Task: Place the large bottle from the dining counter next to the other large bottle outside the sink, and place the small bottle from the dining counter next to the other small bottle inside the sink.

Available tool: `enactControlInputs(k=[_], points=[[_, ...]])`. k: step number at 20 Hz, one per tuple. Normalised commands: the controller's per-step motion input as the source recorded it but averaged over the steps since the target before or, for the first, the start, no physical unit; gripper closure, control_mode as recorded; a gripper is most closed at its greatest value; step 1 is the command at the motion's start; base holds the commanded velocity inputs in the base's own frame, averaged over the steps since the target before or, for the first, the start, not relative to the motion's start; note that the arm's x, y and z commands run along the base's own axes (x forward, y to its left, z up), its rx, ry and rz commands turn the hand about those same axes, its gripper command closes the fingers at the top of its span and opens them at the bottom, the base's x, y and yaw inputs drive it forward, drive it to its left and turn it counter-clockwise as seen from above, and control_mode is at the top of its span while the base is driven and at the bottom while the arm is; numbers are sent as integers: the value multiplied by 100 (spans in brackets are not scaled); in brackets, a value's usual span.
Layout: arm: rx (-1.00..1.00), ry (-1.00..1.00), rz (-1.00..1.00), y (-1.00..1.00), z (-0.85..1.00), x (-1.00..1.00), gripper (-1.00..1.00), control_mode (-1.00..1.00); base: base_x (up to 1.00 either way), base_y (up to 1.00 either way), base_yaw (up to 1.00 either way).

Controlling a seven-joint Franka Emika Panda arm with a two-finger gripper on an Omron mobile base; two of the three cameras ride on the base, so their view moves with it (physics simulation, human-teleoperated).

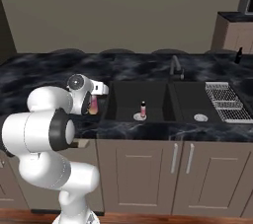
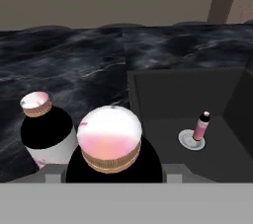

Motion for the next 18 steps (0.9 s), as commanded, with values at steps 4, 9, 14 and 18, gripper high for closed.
enactControlInputs(k=[4,9,14,18], points=[[0,0,0,0,0,0,100,100,0,0,12],[0,0,0,0,0,0,100,100,0,0,8],[0,0,1,0,-3,0,100,-100,0,0,6],[0,0,7,-4,-16,0,100,-100,0,0,0]])
